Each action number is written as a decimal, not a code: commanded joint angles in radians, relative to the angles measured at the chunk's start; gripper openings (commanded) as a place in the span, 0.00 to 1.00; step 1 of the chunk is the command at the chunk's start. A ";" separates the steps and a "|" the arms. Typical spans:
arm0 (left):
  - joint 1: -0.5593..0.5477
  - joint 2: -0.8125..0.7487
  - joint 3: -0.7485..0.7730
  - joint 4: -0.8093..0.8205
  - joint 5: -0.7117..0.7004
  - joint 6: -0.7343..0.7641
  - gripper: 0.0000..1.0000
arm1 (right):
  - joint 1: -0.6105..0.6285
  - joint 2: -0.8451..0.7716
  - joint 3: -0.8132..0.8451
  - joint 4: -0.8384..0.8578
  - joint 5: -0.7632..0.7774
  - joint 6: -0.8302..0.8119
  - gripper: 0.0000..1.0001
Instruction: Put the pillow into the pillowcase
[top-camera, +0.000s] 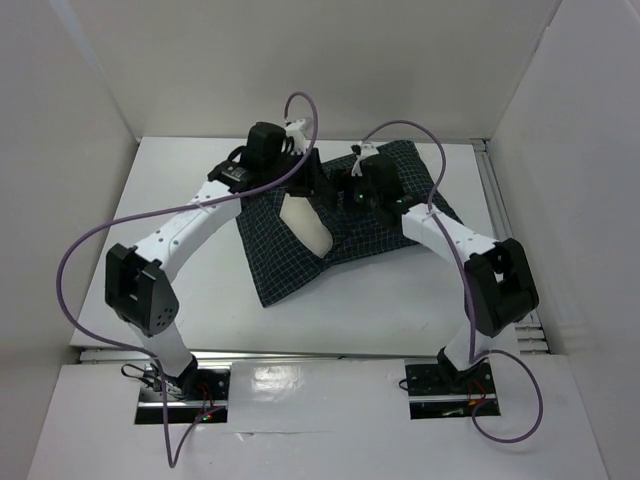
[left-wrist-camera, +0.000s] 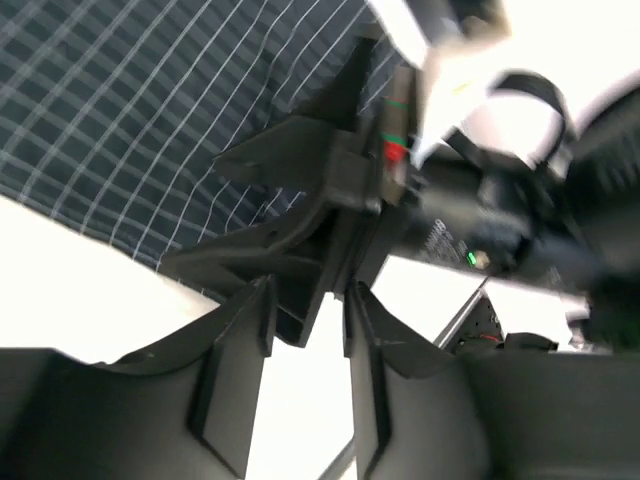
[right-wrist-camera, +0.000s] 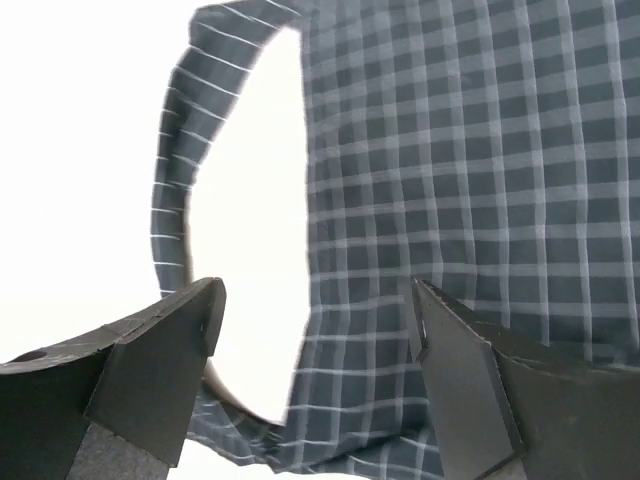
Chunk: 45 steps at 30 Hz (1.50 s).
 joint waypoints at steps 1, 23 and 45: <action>0.143 -0.035 -0.064 -0.027 -0.176 0.176 0.36 | -0.102 -0.077 0.070 0.047 -0.145 -0.008 0.84; 0.177 0.270 0.238 -0.213 -0.473 0.164 0.42 | -0.126 -0.006 0.040 -0.016 -0.034 0.073 0.91; 0.074 0.340 0.246 -0.221 -0.630 0.281 0.57 | -0.126 0.051 0.031 -0.068 0.025 0.055 0.92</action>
